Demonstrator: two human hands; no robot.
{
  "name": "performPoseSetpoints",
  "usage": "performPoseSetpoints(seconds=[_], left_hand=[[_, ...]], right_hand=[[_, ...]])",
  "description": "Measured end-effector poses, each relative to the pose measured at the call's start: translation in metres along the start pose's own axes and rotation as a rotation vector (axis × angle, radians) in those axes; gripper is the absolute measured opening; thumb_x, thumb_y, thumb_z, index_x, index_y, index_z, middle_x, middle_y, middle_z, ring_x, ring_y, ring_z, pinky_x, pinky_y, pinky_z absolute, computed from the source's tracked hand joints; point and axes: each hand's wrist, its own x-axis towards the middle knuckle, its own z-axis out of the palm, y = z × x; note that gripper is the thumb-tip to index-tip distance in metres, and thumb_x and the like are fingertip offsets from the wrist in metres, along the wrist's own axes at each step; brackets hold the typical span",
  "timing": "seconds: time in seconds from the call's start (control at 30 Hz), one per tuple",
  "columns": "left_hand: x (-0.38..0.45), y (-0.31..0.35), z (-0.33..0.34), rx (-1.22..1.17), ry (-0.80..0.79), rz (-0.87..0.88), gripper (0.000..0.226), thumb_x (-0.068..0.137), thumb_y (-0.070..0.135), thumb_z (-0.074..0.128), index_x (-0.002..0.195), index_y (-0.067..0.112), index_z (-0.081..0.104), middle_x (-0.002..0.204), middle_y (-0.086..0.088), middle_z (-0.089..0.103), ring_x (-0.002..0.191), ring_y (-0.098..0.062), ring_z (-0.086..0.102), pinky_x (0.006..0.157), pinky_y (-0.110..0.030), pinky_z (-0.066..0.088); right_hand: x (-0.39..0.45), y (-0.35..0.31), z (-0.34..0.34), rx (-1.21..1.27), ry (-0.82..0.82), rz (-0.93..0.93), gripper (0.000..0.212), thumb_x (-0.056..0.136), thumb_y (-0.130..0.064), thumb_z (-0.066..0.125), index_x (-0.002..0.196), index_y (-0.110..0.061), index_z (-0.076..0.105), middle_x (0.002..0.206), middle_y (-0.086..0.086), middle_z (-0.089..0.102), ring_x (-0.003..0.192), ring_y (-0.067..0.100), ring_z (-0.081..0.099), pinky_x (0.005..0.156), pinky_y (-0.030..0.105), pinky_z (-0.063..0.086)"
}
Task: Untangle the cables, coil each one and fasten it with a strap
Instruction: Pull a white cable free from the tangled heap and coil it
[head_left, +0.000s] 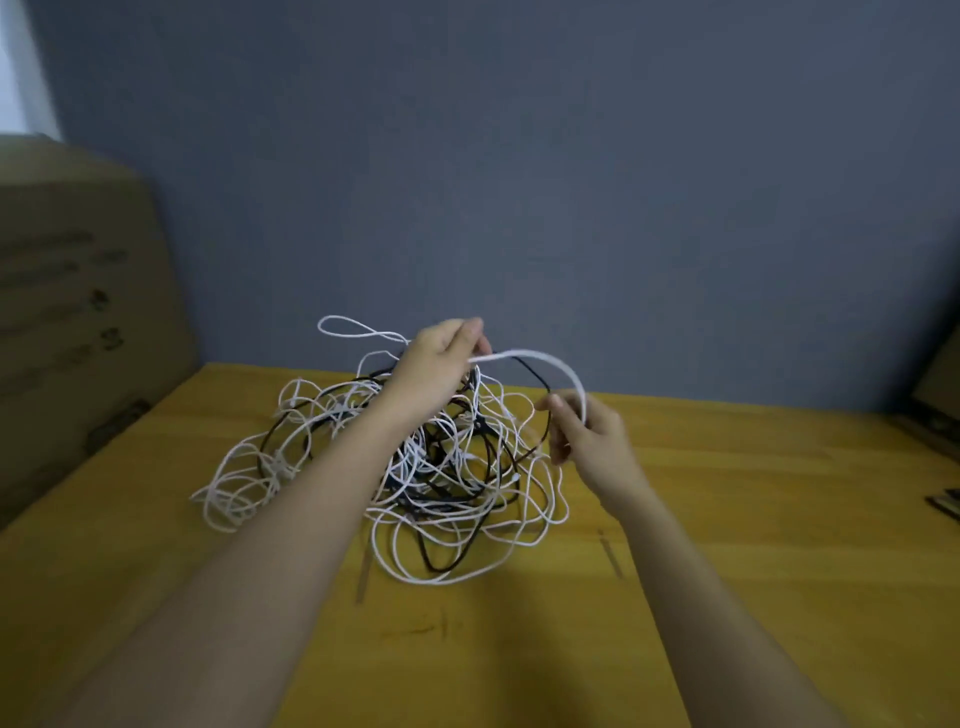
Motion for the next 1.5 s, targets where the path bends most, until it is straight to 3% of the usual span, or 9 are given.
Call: performPoseSetpoints(seconds=[0.13,0.3,0.37,0.53,0.8,1.07,1.2,1.3,1.5], left_hand=[[-0.039,0.040,-0.013,-0.225,0.051,-0.059,0.036,0.104,0.031,0.034,0.083,0.019,0.061,0.063,0.003,0.038,0.053,-0.007,0.034,0.046,-0.015,0.030],[-0.070,0.091,-0.036,-0.207,0.047,-0.035,0.038,0.105,0.029,0.033,0.085,0.019,0.063,0.064,0.004,0.035,0.056,-0.010,0.034,0.053,-0.019,0.033],[-0.072,0.111,-0.044,-0.149,0.032,0.015,0.040,0.105,0.031,0.031,0.085,0.020,0.064,0.065,0.004,0.034,0.060,-0.012,0.033,0.063,-0.027,0.031],[-0.069,0.140,-0.053,-0.080,0.038,0.092,0.042,0.105,0.035,0.028,0.083,0.014,0.057,0.062,0.004,0.033,0.057,-0.013,0.034,0.062,-0.028,0.036],[-0.077,0.115,-0.037,-0.489,-0.244,-0.077,0.044,0.093,0.052,0.039,0.069,0.016,0.044,0.050,0.009,0.026,0.040,-0.005,0.020,0.038,-0.017,0.014],[-0.029,0.058,-0.001,-0.790,-0.221,-0.058,0.029,0.104,0.030,0.033,0.084,0.013,0.045,0.053,0.006,0.038,0.040,-0.006,0.029,0.042,-0.018,0.025],[-0.007,0.029,0.026,-0.769,-0.067,-0.136,0.029,0.106,0.027,0.030,0.084,0.014,0.044,0.059,0.004,0.049,0.046,-0.010,0.041,0.051,-0.021,0.035],[-0.002,0.018,0.039,-0.799,0.015,-0.186,0.029,0.106,0.026,0.030,0.085,0.013,0.046,0.069,-0.002,0.052,0.049,-0.011,0.046,0.048,-0.019,0.042],[-0.016,0.021,0.053,-0.812,-0.037,-0.233,0.027,0.105,0.028,0.030,0.092,0.013,0.049,0.073,0.002,0.066,0.051,-0.010,0.059,0.056,-0.023,0.051]], right_hand=[[-0.053,-0.010,-0.013,0.012,-0.053,0.069,0.016,0.097,-0.016,0.051,0.091,-0.012,0.066,0.073,0.002,0.061,0.070,0.010,0.059,0.072,0.021,0.050],[-0.052,-0.076,-0.037,-0.669,-0.189,-0.152,0.024,0.102,-0.015,0.039,0.088,-0.014,0.059,0.080,0.000,0.054,0.074,0.019,0.052,0.068,0.032,0.040],[-0.022,-0.132,-0.064,-0.959,-0.028,-0.319,0.018,0.097,-0.005,0.041,0.096,-0.005,0.058,0.091,0.015,0.057,0.082,0.032,0.052,0.065,0.035,0.036],[0.011,-0.230,-0.083,-0.841,0.446,-0.629,0.016,0.094,0.000,0.040,0.094,0.001,0.055,0.089,0.020,0.054,0.082,0.027,0.037,0.065,0.035,0.024],[0.020,-0.153,-0.046,-0.854,0.450,-0.249,0.017,0.103,-0.019,0.031,0.091,-0.012,0.040,0.088,0.008,0.052,0.083,0.032,0.049,0.059,0.035,0.031],[0.025,-0.014,0.006,-0.760,-0.254,-0.079,0.031,0.103,-0.042,0.032,0.109,-0.019,0.053,0.082,0.003,0.059,0.073,0.026,0.056,0.065,0.039,0.045],[-0.008,0.029,0.031,-0.349,-0.214,-0.030,0.027,0.101,-0.043,0.036,0.115,-0.026,0.051,0.072,-0.009,0.054,0.065,0.010,0.054,0.064,0.037,0.045],[-0.026,0.040,0.039,-0.278,0.051,-0.041,0.022,0.102,-0.033,0.036,0.107,-0.018,0.052,0.077,-0.009,0.056,0.067,0.013,0.054,0.062,0.036,0.041],[-0.042,0.026,0.029,-1.096,-0.044,-0.236,0.042,0.076,0.002,0.059,0.115,-0.015,0.056,0.083,0.011,0.061,0.066,0.032,0.062,0.049,0.030,0.030]])
